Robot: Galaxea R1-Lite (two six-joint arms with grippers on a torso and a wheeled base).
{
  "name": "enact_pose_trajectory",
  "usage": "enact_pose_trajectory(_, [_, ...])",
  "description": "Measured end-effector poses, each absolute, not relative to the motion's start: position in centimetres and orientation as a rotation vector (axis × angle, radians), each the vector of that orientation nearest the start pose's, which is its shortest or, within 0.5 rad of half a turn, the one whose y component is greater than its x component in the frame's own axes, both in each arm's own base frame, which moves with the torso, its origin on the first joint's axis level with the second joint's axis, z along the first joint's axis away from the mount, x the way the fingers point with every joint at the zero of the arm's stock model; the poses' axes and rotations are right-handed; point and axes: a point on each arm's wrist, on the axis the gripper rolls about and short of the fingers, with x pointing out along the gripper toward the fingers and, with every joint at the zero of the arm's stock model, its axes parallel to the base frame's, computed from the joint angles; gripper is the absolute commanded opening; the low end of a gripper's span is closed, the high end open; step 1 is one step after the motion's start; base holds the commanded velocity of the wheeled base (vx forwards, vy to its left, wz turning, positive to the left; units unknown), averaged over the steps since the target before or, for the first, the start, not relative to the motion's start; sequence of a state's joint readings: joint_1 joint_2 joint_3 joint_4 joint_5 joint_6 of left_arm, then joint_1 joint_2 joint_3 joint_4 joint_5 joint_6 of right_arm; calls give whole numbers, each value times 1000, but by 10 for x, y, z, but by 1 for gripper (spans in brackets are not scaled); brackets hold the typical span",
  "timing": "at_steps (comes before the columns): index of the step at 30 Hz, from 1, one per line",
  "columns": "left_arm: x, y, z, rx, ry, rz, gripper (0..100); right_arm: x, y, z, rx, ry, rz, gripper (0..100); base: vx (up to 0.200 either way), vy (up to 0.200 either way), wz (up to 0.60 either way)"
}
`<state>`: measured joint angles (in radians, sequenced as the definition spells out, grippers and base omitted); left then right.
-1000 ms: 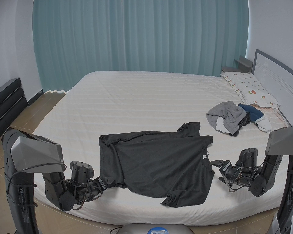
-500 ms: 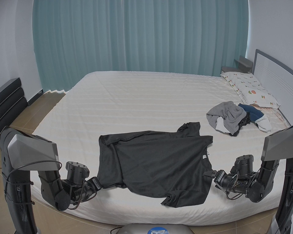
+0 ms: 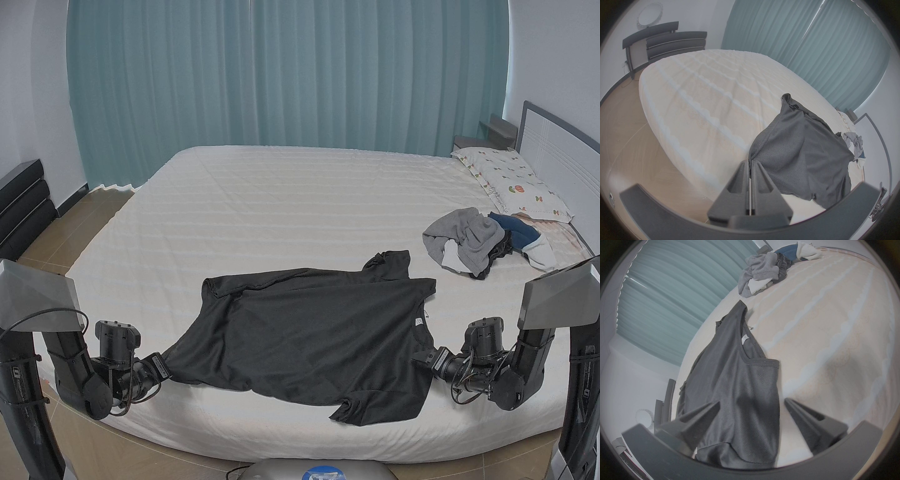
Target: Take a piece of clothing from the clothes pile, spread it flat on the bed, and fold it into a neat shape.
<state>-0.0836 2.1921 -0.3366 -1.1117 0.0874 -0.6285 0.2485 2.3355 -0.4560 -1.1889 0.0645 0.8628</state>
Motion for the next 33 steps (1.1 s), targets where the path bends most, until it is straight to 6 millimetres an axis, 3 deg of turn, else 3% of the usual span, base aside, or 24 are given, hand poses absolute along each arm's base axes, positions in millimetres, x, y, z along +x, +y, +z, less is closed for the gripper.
enact_pose_trajectory(9, [282, -8, -15, -563, 674, 275, 0, 329, 72, -27, 766, 707, -34, 0, 0, 0, 0])
enact_pose_trajectory(22, [302, -4, -12, -740, 592, 318, 0, 383, 77, 14, 785, 618, -13, 0, 0, 0, 0])
enact_pose_trajectory(28, [313, 0, -10, -765, 480, 296, 0, 407, 84, 18, 783, 559, -21, 0, 0, 0, 0])
enact_pose_trajectory(33, [317, 3, -19, -778, 448, 297, 0, 428, 90, 7, 779, 527, -34, 0, 0, 0, 0])
